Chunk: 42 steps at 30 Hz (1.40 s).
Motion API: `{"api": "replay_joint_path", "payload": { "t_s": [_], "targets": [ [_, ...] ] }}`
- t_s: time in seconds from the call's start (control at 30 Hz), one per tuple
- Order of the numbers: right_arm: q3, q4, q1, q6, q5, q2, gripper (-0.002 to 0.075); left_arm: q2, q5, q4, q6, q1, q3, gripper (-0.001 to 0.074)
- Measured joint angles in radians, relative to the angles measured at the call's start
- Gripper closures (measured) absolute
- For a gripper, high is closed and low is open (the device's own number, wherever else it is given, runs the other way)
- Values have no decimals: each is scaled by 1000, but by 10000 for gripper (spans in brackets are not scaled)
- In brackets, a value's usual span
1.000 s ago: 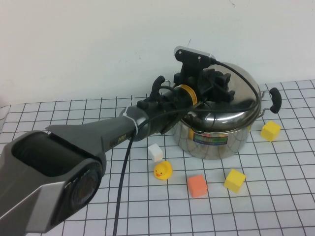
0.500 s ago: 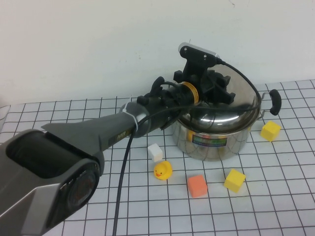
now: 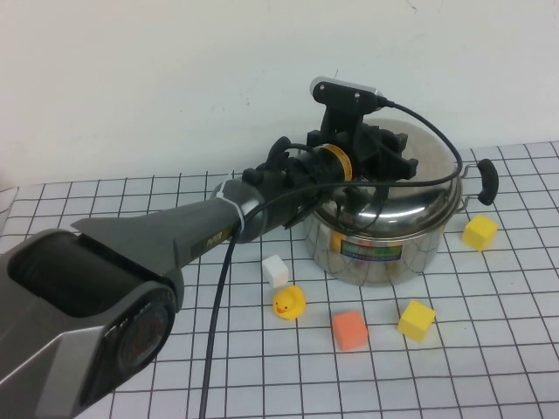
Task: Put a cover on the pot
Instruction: Place the pot lid on the pot
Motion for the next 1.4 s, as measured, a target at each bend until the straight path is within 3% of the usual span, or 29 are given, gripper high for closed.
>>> {"api": "replay_joint_path", "payload": {
  "t_s": [1.1,1.27,1.4],
  "targets": [
    [0,0,0,0,0,0,717,-11,65,45,-94,-6,0,416],
    [0,0,0,0,0,0,717,-28,103,39,-117,-6,0,234],
    [0,0,0,0,0,0,717,-79,217,37,-130,-8,8,197]
  ]
}}
